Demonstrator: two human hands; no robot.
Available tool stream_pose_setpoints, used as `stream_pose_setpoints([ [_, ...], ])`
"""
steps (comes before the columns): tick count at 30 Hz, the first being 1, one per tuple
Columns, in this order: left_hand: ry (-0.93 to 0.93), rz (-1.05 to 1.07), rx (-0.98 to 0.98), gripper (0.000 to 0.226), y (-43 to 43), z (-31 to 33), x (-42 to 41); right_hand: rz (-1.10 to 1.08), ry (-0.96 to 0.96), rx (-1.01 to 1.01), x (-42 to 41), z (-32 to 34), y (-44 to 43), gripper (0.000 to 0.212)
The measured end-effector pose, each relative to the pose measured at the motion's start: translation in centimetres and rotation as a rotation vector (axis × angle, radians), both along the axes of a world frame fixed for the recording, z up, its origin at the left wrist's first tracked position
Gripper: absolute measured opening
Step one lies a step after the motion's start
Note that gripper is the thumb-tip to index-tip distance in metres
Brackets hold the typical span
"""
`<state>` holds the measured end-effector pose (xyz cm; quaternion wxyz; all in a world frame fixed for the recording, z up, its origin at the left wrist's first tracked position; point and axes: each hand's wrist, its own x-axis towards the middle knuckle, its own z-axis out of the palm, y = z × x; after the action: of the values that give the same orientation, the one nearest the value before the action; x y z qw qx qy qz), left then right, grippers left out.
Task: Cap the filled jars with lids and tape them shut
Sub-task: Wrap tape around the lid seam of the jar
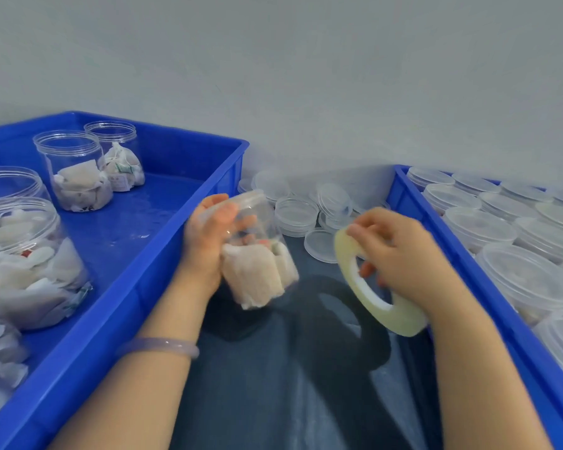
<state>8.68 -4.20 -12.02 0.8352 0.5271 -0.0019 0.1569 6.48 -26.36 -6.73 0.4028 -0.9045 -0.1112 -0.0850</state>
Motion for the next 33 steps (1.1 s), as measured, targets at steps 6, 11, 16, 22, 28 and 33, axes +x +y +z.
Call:
stream_pose_setpoints([
  [6, -0.034, 0.029, 0.278, 0.062, -1.7, -0.6, -0.4, 0.008, 0.002, -0.1, 0.2, -0.2, -1.2, 0.016],
  [11, -0.07, -0.068, 0.447, 0.079, -2.7, -0.6, -0.6, 0.201, 0.025, -0.132, 0.0, 0.2, 1.4, 0.022],
  [16, -0.123, -0.135, 0.549, 0.106, -2.6, -0.4, -1.1, 0.225, 0.016, -0.209, -0.1, 0.1, 1.1, 0.023],
  [22, -0.126, -0.087, 0.588, 0.099, -2.9, -0.5, -1.1, 0.206, 0.004, -0.194, -0.1, 0.0, 1.3, 0.021],
  [28, -0.125, -0.052, 0.554, 0.08, -3.2, -0.5, -1.2, 0.169, -0.003, -0.231, 0.3, -0.2, 1.5, 0.02],
  [33, -0.14, -0.063, 0.523, 0.079, -3.0, -0.5, -1.3, 0.083, 0.003, -0.144, 0.3, -0.6, 1.7, 0.019],
])
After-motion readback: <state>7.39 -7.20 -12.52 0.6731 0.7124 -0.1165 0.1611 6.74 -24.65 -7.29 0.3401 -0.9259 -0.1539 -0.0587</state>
